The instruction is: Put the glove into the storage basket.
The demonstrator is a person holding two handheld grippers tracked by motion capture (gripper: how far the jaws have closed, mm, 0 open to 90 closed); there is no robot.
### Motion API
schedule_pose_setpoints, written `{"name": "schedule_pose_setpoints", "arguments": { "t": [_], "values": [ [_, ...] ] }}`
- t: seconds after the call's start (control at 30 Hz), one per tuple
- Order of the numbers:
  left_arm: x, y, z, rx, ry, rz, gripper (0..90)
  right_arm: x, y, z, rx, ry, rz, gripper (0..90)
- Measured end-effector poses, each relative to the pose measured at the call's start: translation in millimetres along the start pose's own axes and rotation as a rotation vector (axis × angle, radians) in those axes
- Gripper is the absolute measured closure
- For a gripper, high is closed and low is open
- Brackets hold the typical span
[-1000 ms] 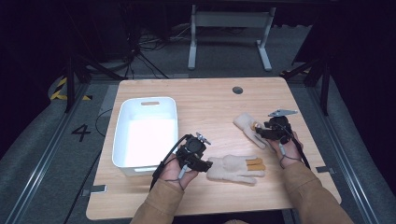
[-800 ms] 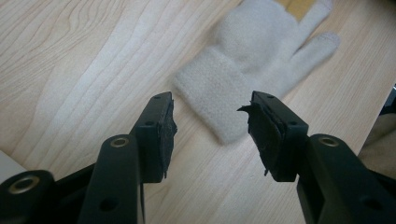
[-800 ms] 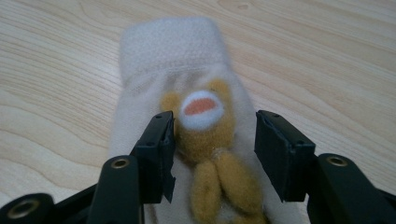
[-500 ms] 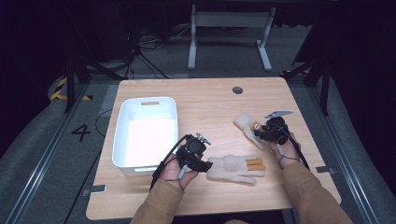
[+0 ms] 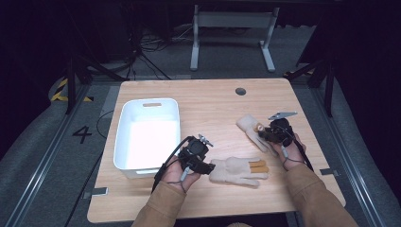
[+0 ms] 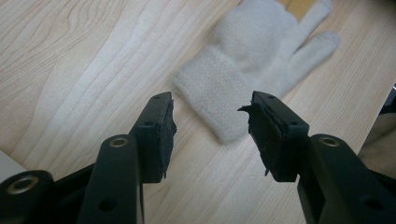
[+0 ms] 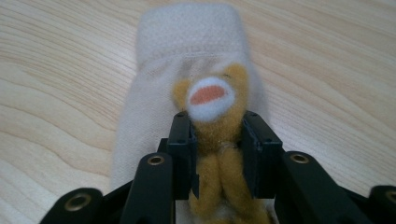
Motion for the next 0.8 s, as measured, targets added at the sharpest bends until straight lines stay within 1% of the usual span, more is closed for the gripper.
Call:
{"name": "schedule_pose_setpoints", "arguments": {
  "t": [0.13, 0.2, 0.27, 0.37, 0.57, 0.8],
  "values": [
    [0.2, 0.1, -0.2, 0.002, 0.0, -0.006, 50.4, -4.8, 2.4, 0.6, -0.004, 0.011, -0.006, 68.2],
    [0.3, 0.3, -0.4, 0.0, 0.0, -0.007, 50.1, -10.7, 4.7, 1.1, -0.009, 0.025, -0.005, 68.1],
    [0.5, 0.6, -0.5, 0.002, -0.001, -0.008, 50.0, -12.3, 5.3, 1.2, -0.016, 0.023, -0.005, 68.2],
    [0.9, 1.0, 0.1, 0.003, -0.005, -0.011, 49.9, -18.9, 8.3, 0.0, -0.031, 0.027, -0.002, 68.1],
    [2.6, 2.5, 0.7, 0.008, -0.011, -0.019, 49.6, -35.9, 13.3, -0.2, -0.062, 0.044, 0.006, 68.2],
    [1.5, 5.1, 1.7, 0.017, -0.022, -0.029, 48.8, -54.7, 16.3, 0.0, -0.08, 0.066, 0.017, 68.2]
  ]
}}
Point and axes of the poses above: each handheld gripper's, and its own axes: x roughly forward along the jaws, y roughly out of its top, z roughly to its right, the point moved 1 cm from there along x, roughly forward along the jaws, and after that the axes turned 5 degrees about -x, right-handed, at the moved point
